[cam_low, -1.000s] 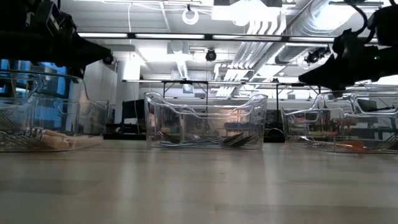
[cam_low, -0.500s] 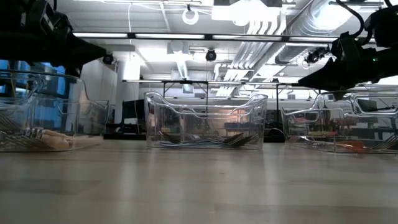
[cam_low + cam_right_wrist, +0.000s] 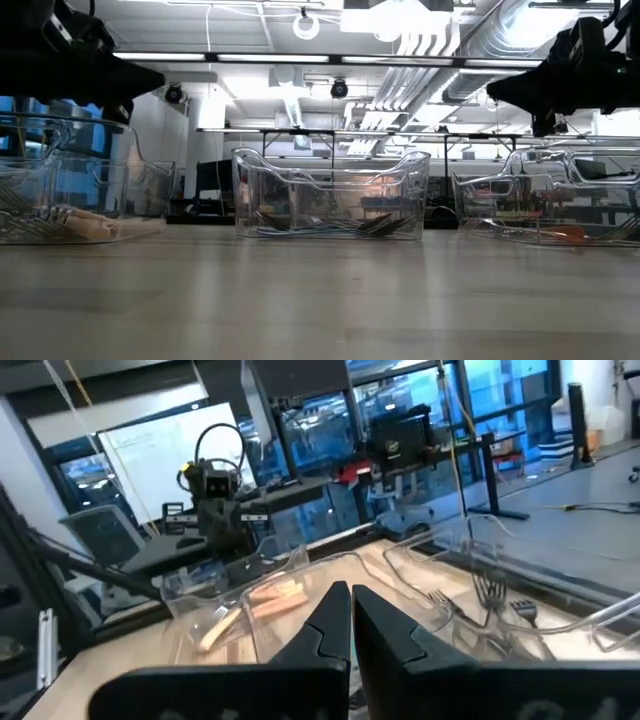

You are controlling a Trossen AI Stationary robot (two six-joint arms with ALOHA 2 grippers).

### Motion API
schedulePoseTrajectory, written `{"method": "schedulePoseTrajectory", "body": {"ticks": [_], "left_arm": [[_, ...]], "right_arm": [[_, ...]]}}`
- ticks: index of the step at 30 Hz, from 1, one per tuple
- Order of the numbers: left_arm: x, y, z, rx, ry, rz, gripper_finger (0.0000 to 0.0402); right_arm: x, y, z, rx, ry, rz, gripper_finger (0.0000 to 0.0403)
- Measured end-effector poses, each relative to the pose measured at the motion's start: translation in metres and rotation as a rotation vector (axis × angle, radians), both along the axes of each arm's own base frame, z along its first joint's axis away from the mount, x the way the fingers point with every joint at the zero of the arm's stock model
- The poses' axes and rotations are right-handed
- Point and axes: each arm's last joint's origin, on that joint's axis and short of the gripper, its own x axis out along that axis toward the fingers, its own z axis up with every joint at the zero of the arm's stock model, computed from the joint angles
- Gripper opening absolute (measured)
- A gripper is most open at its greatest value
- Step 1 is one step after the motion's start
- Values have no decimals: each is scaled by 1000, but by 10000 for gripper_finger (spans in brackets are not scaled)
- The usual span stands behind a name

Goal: Sort silverware by color (type)
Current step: Return to Home Position

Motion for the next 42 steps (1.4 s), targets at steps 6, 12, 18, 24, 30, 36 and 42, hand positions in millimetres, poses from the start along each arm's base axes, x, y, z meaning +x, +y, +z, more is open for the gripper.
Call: {"method": "schedulePoseTrajectory", "body": {"ticks": [6, 12, 18, 24, 30, 36, 42], "left_arm": [[0, -5, 0, 0, 0, -53, 1], [1, -5, -1, 0, 10, -59, 1], [1, -5, -1, 0, 10, -59, 1], [1, -5, -1, 0, 10, -59, 1], [1, -5, -1, 0, 10, -59, 1], [1, -5, -1, 0, 10, -59, 1], [1, -5, -1, 0, 10, -59, 1]], "right_arm": [[1, 1, -2, 5, 23, 11, 0], [2, 1, -6, 16, 67, 11, 0], [2, 1, -9, 22, 93, 12, 0], [2, 1, -9, 22, 93, 11, 0], [2, 1, -9, 22, 93, 11, 0], [2, 1, -9, 22, 93, 11, 0], [2, 1, -9, 22, 93, 11, 0]]}}
